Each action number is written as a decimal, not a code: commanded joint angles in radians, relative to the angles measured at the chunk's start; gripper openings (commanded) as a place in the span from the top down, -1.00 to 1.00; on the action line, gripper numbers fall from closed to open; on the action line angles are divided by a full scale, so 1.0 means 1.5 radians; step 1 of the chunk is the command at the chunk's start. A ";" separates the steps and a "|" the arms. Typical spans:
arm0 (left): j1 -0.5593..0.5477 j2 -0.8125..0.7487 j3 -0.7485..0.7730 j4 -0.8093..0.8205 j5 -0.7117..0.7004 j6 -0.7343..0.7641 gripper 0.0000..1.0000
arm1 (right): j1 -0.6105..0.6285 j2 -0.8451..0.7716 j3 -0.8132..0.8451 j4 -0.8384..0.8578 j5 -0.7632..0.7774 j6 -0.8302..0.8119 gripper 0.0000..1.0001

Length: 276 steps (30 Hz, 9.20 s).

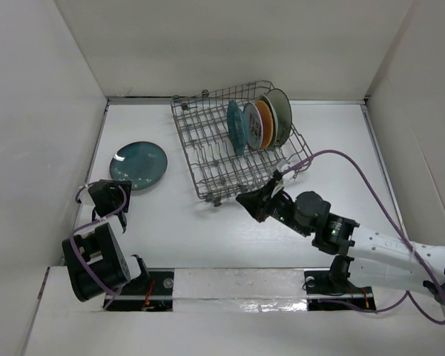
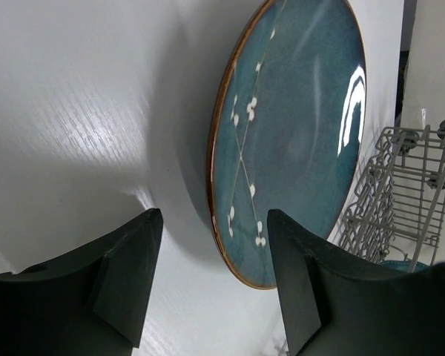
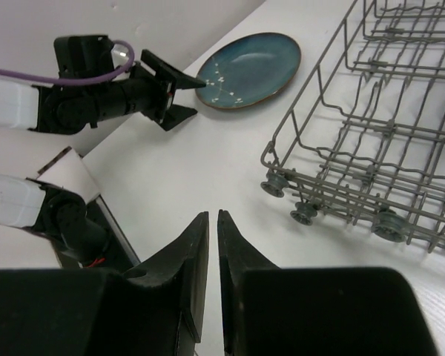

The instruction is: Load the plates into the dish rack

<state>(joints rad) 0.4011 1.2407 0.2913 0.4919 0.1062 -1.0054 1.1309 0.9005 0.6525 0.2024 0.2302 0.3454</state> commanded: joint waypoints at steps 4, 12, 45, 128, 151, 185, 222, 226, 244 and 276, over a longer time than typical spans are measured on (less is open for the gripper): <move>0.003 0.041 -0.014 0.119 0.030 -0.028 -0.05 | -0.041 -0.013 -0.010 0.057 -0.051 0.027 0.68; 0.003 0.105 -0.003 0.176 0.047 -0.041 0.01 | -0.075 -0.024 -0.019 0.058 -0.059 0.039 0.68; -0.026 -0.079 -0.048 0.295 0.067 -0.058 1.00 | -0.127 0.031 0.038 0.037 -0.133 0.062 0.29; -0.025 -0.292 -0.038 0.377 0.499 -0.141 1.00 | -0.263 0.610 0.488 0.145 -0.457 0.182 0.04; -0.038 -0.379 0.058 0.056 0.452 0.116 -0.40 | -0.332 0.480 0.465 0.126 -0.196 0.132 1.00; -0.075 -0.370 0.046 0.064 0.472 0.119 -0.32 | -0.249 0.752 0.722 -0.109 0.281 -0.157 1.00; -0.075 -0.368 0.048 0.055 0.464 0.123 -0.32 | -0.312 0.558 0.624 -0.053 0.305 -0.169 1.00; -0.075 -0.371 0.049 0.052 0.463 0.124 -0.32 | -0.306 0.540 0.622 -0.052 0.303 -0.174 1.00; -0.075 -0.373 0.050 0.050 0.459 0.123 -0.32 | -0.248 0.567 0.645 -0.031 0.269 -0.198 1.00; -0.075 -0.371 0.048 0.054 0.457 0.120 -0.32 | -0.256 0.740 0.689 -0.076 0.241 -0.141 1.00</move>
<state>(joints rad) 0.2897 0.6918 0.3603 0.5301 0.7856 -0.8310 0.7425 2.0243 1.6577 -0.0776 0.5606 0.0910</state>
